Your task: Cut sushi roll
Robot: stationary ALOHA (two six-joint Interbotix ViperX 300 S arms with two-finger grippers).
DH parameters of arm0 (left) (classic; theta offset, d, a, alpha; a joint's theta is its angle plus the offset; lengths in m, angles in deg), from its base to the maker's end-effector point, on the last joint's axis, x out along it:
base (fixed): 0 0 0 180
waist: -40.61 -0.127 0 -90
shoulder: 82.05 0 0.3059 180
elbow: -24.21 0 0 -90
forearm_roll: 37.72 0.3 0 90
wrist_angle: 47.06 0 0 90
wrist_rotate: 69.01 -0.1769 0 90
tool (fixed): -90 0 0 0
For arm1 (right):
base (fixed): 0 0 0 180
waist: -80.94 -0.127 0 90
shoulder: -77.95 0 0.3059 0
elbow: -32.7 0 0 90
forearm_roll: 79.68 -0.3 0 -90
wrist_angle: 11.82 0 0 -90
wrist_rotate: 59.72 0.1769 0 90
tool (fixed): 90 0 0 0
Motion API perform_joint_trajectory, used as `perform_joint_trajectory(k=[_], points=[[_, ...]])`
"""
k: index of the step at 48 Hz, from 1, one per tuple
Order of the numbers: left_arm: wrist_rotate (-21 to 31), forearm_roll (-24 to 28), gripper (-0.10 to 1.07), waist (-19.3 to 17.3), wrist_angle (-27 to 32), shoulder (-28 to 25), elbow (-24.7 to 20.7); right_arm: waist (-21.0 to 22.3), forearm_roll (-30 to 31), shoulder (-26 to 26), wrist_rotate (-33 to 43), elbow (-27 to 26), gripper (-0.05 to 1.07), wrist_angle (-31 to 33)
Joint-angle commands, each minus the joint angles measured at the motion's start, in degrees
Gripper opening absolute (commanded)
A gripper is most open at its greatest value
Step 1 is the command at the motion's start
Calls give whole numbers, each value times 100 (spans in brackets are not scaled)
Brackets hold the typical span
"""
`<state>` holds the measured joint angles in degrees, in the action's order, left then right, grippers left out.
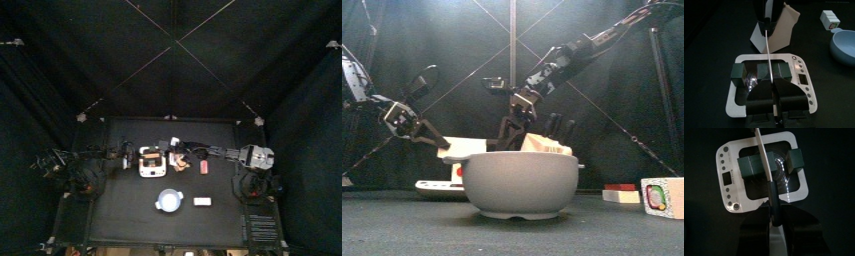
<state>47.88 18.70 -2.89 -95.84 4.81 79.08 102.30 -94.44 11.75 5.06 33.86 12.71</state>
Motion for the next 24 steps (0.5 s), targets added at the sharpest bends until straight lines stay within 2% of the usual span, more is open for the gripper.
perform_joint_trajectory(k=[1, 24], points=[[-9, 9, 13, 62, -35, -44, -158, 26, -18, -237, 9, -149, 48, -141], [-9, 18, 14, 53, -35, -88, -167, 18, -26, -211, 18, -114, 48, -149]])
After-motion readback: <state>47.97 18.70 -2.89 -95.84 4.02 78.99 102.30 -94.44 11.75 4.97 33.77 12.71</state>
